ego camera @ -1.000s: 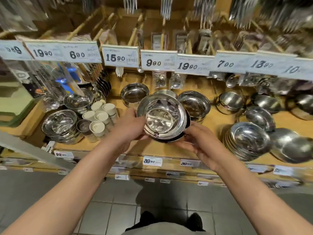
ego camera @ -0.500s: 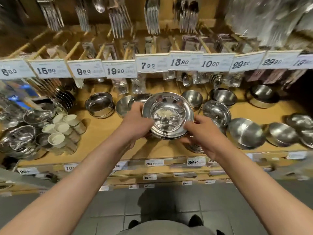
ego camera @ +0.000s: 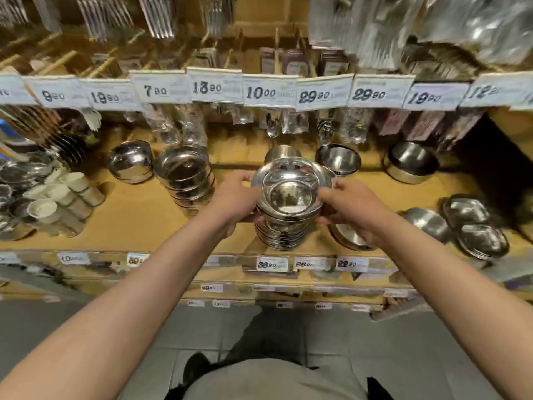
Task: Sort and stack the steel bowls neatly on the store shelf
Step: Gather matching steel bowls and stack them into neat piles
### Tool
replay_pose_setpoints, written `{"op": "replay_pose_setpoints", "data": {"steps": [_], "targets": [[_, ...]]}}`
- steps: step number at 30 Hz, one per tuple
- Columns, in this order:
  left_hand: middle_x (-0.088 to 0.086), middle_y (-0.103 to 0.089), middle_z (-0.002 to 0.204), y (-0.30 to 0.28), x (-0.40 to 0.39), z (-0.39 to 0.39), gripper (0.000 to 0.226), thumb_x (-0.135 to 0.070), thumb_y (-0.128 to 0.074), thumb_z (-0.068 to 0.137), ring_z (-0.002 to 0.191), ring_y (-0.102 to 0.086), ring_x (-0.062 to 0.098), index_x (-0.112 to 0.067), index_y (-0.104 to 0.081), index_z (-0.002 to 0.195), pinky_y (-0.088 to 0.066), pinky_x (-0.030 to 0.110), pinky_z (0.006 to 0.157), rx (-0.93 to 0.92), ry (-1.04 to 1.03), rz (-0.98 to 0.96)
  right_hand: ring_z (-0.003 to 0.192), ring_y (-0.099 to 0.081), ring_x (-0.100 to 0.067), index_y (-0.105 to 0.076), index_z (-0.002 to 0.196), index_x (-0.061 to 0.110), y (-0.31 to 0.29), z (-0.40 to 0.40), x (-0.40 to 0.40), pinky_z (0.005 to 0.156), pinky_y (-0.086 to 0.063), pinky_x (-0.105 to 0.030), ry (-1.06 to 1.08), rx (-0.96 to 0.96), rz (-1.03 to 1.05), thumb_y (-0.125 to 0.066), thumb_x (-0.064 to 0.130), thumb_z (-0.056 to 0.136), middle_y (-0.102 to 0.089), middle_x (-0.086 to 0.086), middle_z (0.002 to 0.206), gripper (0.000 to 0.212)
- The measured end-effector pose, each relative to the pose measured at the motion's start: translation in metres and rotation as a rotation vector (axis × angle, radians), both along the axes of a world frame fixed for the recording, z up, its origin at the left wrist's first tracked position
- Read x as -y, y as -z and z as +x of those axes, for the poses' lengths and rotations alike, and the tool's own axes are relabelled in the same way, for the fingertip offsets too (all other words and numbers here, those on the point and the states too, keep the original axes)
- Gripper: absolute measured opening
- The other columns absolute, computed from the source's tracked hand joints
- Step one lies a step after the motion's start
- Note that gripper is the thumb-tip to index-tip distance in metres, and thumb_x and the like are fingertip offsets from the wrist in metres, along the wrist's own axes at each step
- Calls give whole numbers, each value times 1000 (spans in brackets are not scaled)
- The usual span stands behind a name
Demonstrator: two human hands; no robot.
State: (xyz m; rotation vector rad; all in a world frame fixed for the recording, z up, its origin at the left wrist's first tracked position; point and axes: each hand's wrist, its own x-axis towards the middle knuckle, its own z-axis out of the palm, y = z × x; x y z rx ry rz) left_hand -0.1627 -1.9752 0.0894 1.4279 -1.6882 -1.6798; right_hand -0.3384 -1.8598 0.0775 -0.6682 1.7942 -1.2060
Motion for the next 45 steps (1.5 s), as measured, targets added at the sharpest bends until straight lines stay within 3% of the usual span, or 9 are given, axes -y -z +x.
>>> {"op": "replay_pose_setpoints", "data": {"steps": [6, 10, 15, 18, 22, 27, 32, 36, 45], "targets": [[11, -73, 103, 13, -5, -7, 23, -11, -70, 93, 73, -70, 17, -17, -61, 114, -65, 41, 74, 71, -5, 16, 58, -73, -20, -55, 83, 10, 18, -16, -2, 56, -63, -32, -92, 3, 21, -66, 9, 90, -70, -1, 57, 13], [11, -73, 97, 15, -4, -8, 20, -7, -70, 91, 65, -69, 14, -21, -61, 103, -63, 30, 56, 88, -9, 18, 64, -75, -27, -47, 75, 15, 27, -21, 3, 73, -57, -42, -117, 48, 28, -69, 15, 85, -66, -5, 57, 24], [13, -72, 102, 20, 2, -10, 29, -5, -70, 91, 70, -69, 17, -18, -62, 116, -57, 25, 50, 107, -32, 13, 74, -76, -25, -57, 92, 2, 33, -20, 14, 62, -63, -31, -72, 118, 10, -68, 10, 90, -71, -24, 99, 14], [14, -72, 104, 26, 6, -13, 27, -5, -69, 92, 72, -70, 19, -20, -61, 113, -61, 29, 55, 117, -34, -1, 92, -76, -28, -60, 111, -9, 38, -20, 19, 61, -63, -25, -53, 131, 32, -69, 10, 92, -70, -23, 112, 29], [15, -73, 103, 37, 16, -18, 33, -7, -70, 92, 75, -71, 22, -16, -61, 122, -65, 41, 71, 143, -41, -37, 78, -74, -13, -64, 89, 4, 50, -20, 29, 65, -62, -24, -26, 91, 56, -71, 11, 92, -68, -9, 95, 11], [17, -69, 111, 64, 31, -21, 35, -12, -74, 90, 86, -73, 28, -8, -58, 121, -64, 35, 62, 191, -58, -62, 83, -75, -19, -64, 111, -13, 77, -24, 38, 68, -64, -30, 47, -4, 92, -67, 14, 95, -66, -19, 103, 32], [22, -70, 110, 83, 33, -21, 11, -10, -70, 91, 96, -73, 35, -10, -60, 95, -65, 47, 70, 197, -76, -108, 63, -70, -17, -69, 97, -12, 89, -21, 37, 55, -57, -26, 82, -101, 83, -68, 13, 90, -74, -17, 87, 26], [17, -67, 100, 90, 33, -21, 8, -7, -68, 90, 88, -71, 32, -10, -62, 86, -65, 47, 70, 250, -80, -167, 67, -69, -22, -64, 93, -15, 90, -22, 37, 69, -64, -48, 65, -238, 80, -69, 14, 85, -67, -15, 78, 31], [23, -69, 112, 103, 30, -19, 22, -12, -67, 91, 107, -67, 40, -1, -70, 110, -58, 51, 92, 276, -62, -224, 72, -72, -27, -68, 87, -8, 95, -24, 33, 75, -62, -53, 8, -285, 76, -69, 20, 81, -72, -23, 84, 30]]}}
